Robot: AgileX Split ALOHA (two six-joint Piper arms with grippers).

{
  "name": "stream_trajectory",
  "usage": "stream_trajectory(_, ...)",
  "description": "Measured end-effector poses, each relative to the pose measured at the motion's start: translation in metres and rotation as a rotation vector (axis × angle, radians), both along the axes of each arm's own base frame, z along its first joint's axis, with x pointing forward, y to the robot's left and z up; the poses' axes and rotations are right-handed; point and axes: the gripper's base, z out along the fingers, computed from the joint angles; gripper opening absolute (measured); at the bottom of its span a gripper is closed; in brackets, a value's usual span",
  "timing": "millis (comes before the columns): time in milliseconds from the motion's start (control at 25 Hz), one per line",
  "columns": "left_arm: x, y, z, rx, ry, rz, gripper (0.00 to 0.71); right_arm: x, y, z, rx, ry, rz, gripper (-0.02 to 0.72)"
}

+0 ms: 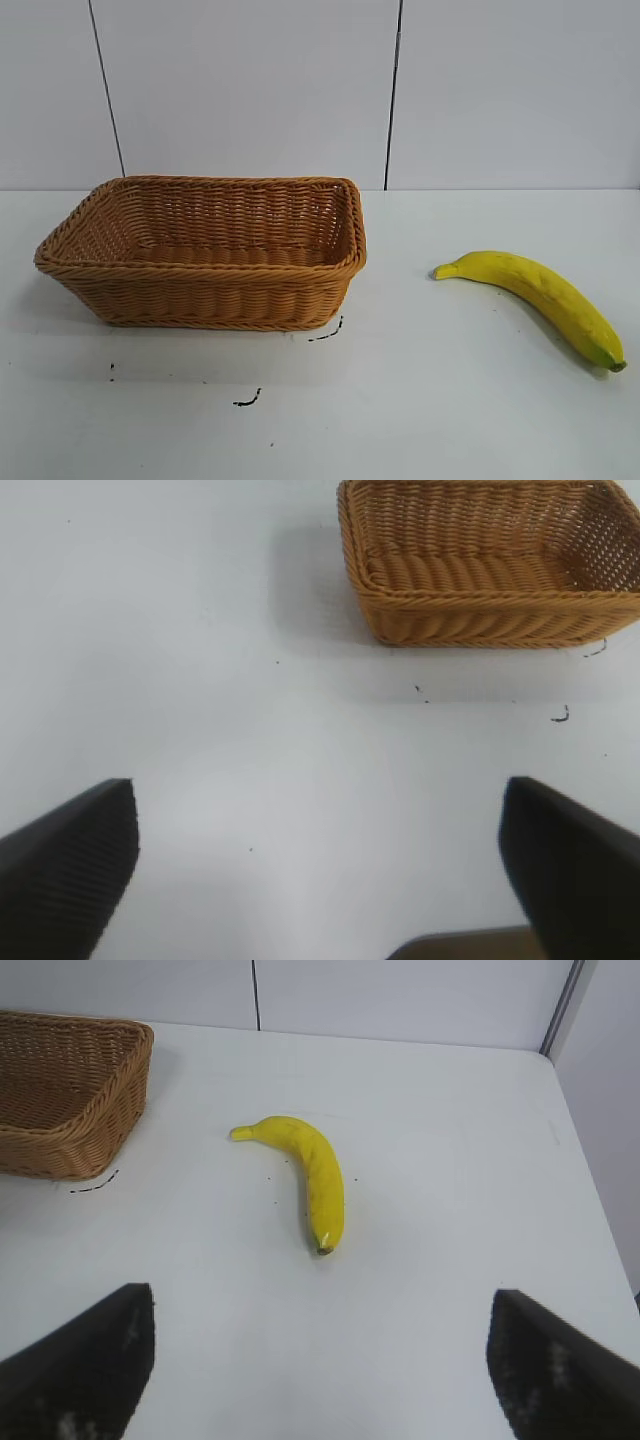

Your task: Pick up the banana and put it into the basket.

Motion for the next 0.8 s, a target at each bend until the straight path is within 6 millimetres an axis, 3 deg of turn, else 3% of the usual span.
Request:
stream_trajectory(280,0.000,0.000,0.000,0.000,0.000,0.000,0.695,0.000,0.000,0.000,0.000,-0.001,0.000,0.648)
stream_trajectory(440,0.000,0.000,0.000,0.000,0.000,0.000,0.695,0.003,-0.001,0.011,-0.013,-0.007,-0.009,0.648)
stream_trajectory(640,0.000,0.000,0.000,0.000,0.000,0.000,0.695,0.038,0.001,0.034,-0.021,0.127,-0.008,0.648)
stream_trajectory(800,0.000,0.000,0.000,0.000,0.000,0.000,0.695,0.082,0.003,0.048,-0.031,0.296,-0.007,0.648)
